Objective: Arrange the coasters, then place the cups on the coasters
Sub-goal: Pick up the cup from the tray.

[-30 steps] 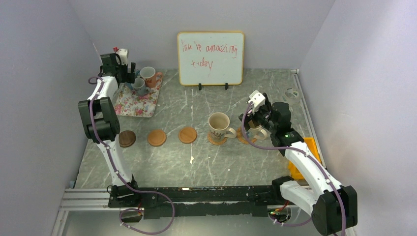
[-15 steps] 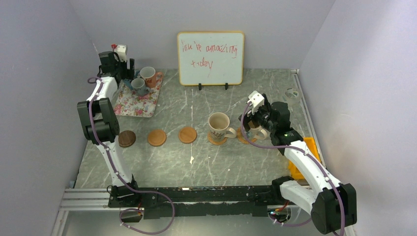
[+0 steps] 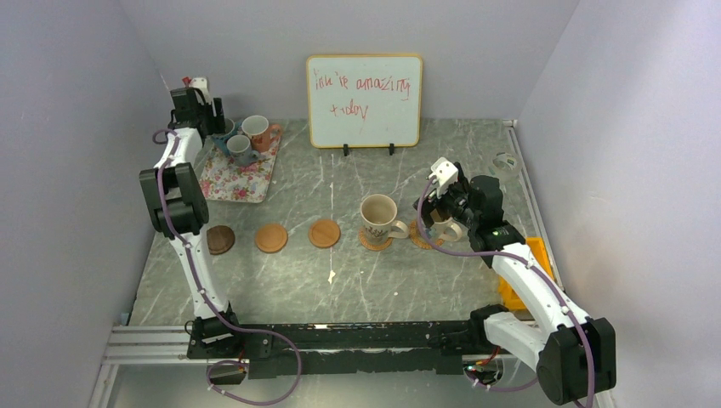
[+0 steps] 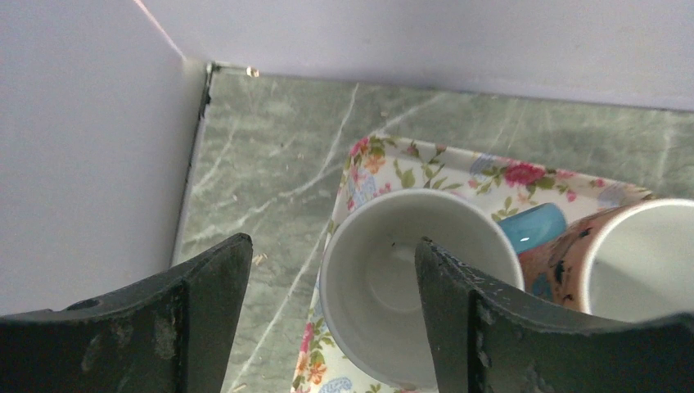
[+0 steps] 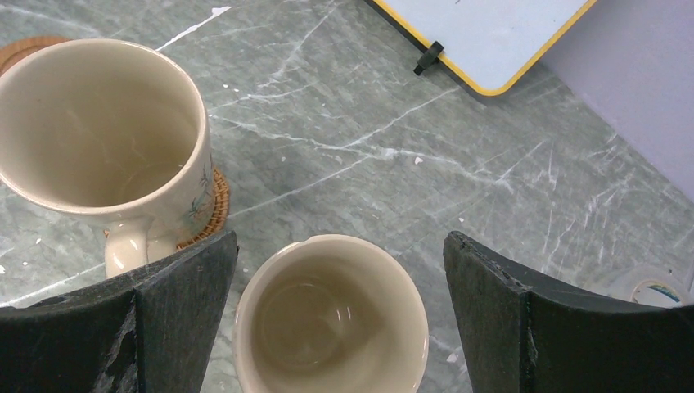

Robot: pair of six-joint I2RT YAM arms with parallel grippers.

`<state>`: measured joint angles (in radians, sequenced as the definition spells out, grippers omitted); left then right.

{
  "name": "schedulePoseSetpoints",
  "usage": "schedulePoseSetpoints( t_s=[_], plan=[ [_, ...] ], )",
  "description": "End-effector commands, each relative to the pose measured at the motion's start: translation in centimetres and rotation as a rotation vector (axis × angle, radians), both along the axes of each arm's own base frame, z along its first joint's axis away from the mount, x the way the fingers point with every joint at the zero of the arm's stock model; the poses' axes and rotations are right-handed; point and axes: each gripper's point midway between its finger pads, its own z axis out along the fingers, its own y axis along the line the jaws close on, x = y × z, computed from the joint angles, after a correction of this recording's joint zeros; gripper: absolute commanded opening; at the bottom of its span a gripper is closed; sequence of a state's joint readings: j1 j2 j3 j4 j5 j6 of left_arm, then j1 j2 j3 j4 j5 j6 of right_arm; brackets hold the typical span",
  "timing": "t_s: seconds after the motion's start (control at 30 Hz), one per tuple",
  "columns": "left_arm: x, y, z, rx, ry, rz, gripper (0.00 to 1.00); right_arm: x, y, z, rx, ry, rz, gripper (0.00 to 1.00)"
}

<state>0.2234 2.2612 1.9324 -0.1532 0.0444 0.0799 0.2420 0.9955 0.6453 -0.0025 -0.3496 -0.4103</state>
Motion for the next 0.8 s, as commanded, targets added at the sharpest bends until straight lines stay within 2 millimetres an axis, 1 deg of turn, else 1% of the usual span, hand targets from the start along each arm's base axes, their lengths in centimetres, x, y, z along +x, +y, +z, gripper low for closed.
schedulePoseSetpoints(
  t_s=[0.0,0.17,0.2,0.37,0.57,0.63,0.67,0.77],
  plan=[
    [0.5,0.9,0.6,-0.018,-0.012,0.062,0.76,0.3,0.2,1.7,0.009,-0.049,0.021,1.00],
    [0.7,1.0,0.1,-0.023,0.001,0.064,0.72,0.2,0.3,1.7,0.010,-0.049,0.025,1.00],
    [0.6,1.4,0.0,-0.012,0.004,0.086,0.71,0.2,0.3,1.7,0.009,-0.050,0.026,1.00],
    [0.4,2.0,-0.3,0.002,0.015,0.115,0.64,0.1,0.3,1.9,0.012,-0.054,0.027,1.00],
    [-0.1,3.2,-0.9,0.034,0.042,0.164,0.55,0.1,0.4,2.0,0.015,-0.055,0.029,1.00],
    [-0.2,3.3,-1.1,0.031,0.048,0.162,0.51,0.1,0.4,1.9,0.014,-0.055,0.029,1.00],
    [-0.2,3.4,-1.2,0.028,0.049,0.159,0.47,0.1,0.4,2.0,0.015,-0.055,0.029,1.00],
    [-0.2,3.5,-1.1,0.009,0.043,0.150,0.31,0.1,0.3,2.0,0.017,-0.057,0.028,1.00]
  ],
)
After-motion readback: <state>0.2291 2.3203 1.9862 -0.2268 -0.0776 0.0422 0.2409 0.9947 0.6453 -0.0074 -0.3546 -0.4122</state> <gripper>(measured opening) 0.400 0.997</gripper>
